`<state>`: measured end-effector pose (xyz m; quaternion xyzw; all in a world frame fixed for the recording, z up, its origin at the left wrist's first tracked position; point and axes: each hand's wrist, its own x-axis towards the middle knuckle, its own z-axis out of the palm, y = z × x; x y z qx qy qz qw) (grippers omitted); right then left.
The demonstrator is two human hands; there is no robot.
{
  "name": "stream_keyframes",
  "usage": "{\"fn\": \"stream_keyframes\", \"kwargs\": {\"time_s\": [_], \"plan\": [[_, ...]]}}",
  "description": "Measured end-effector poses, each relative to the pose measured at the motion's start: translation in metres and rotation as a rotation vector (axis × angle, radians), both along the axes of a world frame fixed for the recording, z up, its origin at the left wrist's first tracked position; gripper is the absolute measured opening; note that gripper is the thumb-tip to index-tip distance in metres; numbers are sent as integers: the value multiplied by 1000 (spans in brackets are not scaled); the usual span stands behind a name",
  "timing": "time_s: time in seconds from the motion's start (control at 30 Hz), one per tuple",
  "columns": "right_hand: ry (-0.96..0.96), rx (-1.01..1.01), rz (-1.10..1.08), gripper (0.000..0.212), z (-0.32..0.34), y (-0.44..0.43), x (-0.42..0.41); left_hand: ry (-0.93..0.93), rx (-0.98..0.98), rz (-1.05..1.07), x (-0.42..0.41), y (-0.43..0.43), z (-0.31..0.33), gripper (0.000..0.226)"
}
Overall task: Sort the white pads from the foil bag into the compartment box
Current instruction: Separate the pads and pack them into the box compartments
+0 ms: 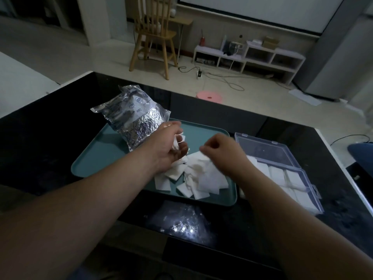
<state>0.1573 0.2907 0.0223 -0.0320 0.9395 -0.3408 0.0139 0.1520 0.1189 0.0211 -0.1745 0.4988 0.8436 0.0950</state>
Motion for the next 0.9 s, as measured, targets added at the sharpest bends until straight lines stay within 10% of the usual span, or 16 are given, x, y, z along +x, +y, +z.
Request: {"fn": "stream_keyframes", "kwargs": {"time_s": [0.23,0.63,0.9], "plan": [[45,521,150,29,-27,-18,8,-73,-91,-13,1,0,-6,7],[-17,-136,-137,5,-8,9,-6,-16,-134,-44,3,10,-7,10],[151,-102,-132,10,-5,10,-1,20,-116,-163,8,37,-7,21]]}}
